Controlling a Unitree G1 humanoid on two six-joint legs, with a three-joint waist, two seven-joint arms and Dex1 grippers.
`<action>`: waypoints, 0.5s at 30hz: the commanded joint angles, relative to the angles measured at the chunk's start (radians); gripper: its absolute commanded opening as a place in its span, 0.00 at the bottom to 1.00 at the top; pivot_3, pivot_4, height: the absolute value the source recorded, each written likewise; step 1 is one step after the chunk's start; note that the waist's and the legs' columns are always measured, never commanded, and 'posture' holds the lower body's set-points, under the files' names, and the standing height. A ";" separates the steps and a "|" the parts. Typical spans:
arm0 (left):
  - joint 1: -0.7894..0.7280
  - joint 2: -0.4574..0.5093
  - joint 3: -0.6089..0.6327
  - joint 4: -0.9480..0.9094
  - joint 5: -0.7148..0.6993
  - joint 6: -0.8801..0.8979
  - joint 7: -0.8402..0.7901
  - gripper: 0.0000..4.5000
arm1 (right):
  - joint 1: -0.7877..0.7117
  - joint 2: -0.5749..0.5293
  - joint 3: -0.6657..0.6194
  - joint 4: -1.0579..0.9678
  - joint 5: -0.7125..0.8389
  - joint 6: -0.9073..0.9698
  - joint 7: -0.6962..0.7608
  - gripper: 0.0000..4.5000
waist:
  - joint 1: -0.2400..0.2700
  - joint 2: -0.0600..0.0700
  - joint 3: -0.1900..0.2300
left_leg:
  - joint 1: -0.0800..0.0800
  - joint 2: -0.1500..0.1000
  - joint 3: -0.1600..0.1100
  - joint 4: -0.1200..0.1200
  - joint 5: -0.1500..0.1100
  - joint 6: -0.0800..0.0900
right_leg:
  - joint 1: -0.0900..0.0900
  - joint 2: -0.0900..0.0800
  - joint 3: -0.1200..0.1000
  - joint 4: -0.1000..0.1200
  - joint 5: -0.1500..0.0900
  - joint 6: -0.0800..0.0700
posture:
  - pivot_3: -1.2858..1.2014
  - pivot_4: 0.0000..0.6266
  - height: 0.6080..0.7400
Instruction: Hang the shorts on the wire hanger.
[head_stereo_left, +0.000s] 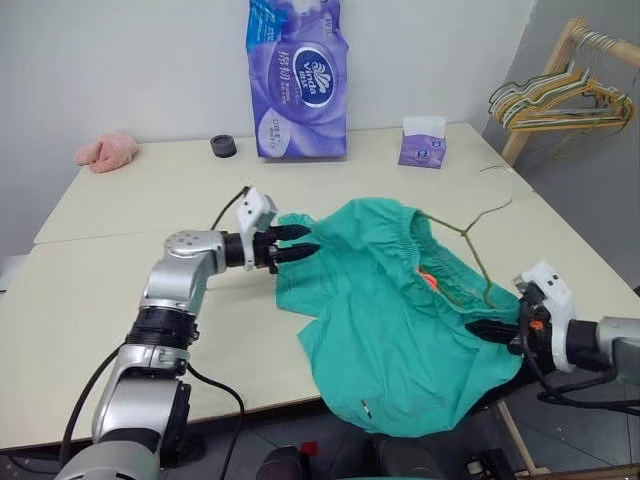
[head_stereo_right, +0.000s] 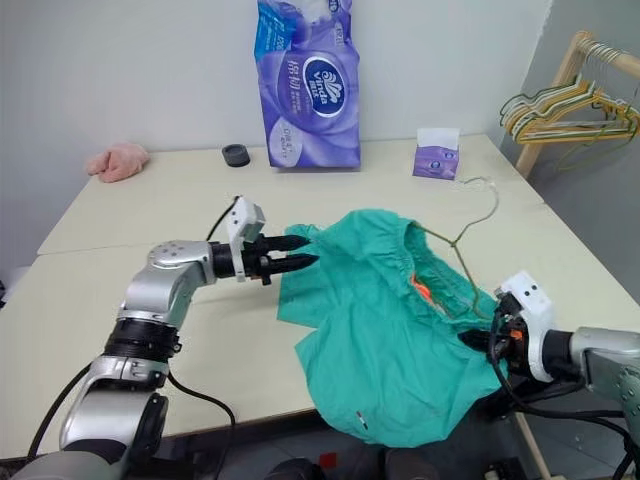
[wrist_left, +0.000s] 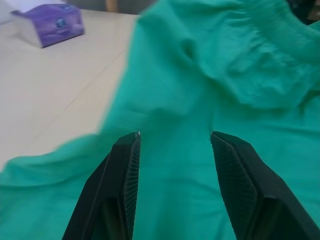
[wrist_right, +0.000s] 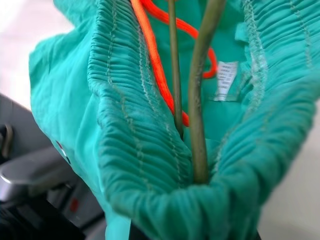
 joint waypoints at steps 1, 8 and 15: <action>-0.019 -0.053 -0.063 -0.142 -0.019 0.061 0.028 0.52 | 0.030 0.053 -0.186 -0.040 0.038 0.037 -0.117 0.00 | -0.004 0.000 0.000 | 0.000 0.000 0.000 0.000 0.000 0.000 | 0.000 0.000 0.000 0.000 0.000 0.000 | 0.39 0.16 1.00; -0.102 -0.225 -0.159 -0.229 -0.031 0.117 0.087 0.52 | 0.034 0.149 -0.458 -0.059 0.190 0.037 -0.433 0.00 | -0.045 0.006 0.003 | 0.000 0.000 0.003 0.000 -0.001 0.001 | 0.000 0.004 0.004 -0.001 -0.001 0.002 | 0.35 0.19 1.00; -0.174 -0.364 -0.210 -0.197 -0.028 0.090 0.128 0.52 | -0.056 0.168 -0.644 0.000 0.411 0.037 -0.907 0.00 | -0.119 0.020 0.013 | -0.004 -0.001 0.006 -0.001 -0.004 0.007 | 0.001 0.009 0.008 -0.002 -0.007 0.011 | 0.33 0.23 1.00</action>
